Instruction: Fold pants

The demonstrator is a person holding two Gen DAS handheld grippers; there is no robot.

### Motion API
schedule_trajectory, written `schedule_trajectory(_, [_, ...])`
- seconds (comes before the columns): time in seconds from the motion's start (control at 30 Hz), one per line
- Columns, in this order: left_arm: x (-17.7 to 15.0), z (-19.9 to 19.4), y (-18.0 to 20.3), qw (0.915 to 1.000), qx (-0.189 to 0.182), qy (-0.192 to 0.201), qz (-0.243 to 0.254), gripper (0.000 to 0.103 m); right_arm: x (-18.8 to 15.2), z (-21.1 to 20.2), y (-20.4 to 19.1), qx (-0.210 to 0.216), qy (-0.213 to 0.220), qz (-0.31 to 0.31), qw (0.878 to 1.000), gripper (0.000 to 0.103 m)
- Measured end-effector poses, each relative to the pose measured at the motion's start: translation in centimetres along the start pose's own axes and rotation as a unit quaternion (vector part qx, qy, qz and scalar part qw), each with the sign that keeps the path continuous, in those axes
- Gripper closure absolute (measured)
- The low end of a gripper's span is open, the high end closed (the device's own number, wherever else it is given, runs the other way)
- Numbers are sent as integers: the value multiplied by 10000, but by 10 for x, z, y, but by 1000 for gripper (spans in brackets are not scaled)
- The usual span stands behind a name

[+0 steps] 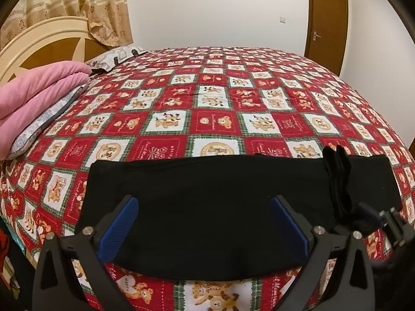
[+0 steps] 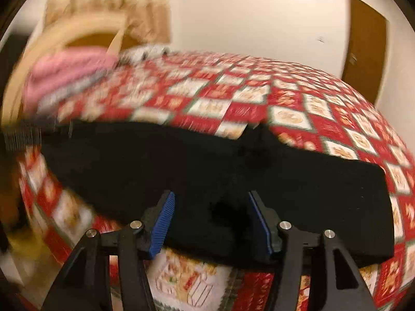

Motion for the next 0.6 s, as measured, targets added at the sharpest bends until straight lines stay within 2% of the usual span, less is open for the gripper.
schedule_trajectory(0.07, [0, 1, -3, 10000, 36, -18, -37, 0, 12, -3, 17, -343, 73, 292, 9990, 44])
schedule_trajectory(0.2, [1, 0, -8, 9999, 6, -42, -124, 0, 17, 6, 27, -450, -71, 538, 9975, 44])
schedule_trajectory(0.33, [0, 0, -9, 9999, 18, -59, -148, 0, 13, 18, 2, -631, -216, 114, 9977, 44])
schedule_trajectory(0.5, [0, -1, -12, 9999, 43, -35, -141, 0, 3, 47, -14, -1249, -618, -428, 9893, 44])
schedule_trajectory(0.53, [0, -2, -14, 9999, 43, -25, -150, 0, 3, 46, -15, -1313, -524, -460, 9889, 44])
schedule_trajectory(0.6, [1, -3, -19, 9998, 65, -8, -192, 0, 5, 46, -15, -1210, -566, -502, 9898, 65])
Point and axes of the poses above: each gripper's, at about its wrist camera, not at the fingertips, and z roughly the way its jaws point, y to its right, x to its top, the point moved 2 cm from there along z, roughly the way its jaws point, and after that the axes turned 10 degrees about -z, right-handed, at the moved point
